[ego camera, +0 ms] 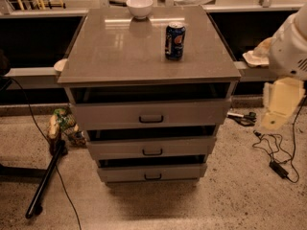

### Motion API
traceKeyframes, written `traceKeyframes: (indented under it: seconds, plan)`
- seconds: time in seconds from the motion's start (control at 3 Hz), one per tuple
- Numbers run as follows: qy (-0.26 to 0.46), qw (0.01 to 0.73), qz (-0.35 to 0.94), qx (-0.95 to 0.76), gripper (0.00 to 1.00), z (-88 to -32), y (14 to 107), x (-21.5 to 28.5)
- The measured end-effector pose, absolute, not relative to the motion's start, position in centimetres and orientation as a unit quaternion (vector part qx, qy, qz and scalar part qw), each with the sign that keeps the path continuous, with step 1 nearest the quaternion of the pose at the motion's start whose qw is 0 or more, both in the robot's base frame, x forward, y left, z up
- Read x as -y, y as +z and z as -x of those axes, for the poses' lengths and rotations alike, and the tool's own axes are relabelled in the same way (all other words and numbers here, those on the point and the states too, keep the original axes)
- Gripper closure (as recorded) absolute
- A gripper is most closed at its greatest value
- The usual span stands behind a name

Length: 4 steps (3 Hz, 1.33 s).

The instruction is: Open top drawer

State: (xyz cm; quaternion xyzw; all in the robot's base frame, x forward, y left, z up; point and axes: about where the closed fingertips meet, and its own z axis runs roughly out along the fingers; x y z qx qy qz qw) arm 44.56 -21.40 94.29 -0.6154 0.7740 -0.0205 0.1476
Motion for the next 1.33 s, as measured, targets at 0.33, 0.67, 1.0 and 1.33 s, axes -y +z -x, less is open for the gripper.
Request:
traceKeyframes:
  seconds: [0.33, 0.67, 1.0, 1.33]
  plan:
    - [0.016, 0.131, 0.633, -0.763, 0.0, -45.7, 88.4, 20.7]
    - [0.053, 0.122, 0.637, -0.759, 0.0, -46.6, 83.3, 20.1]
    - [0.087, 0.11, 0.636, -0.759, 0.0, -48.4, 76.3, 18.7]
    - [0.087, 0.11, 0.636, -0.759, 0.0, -48.4, 76.3, 18.7]
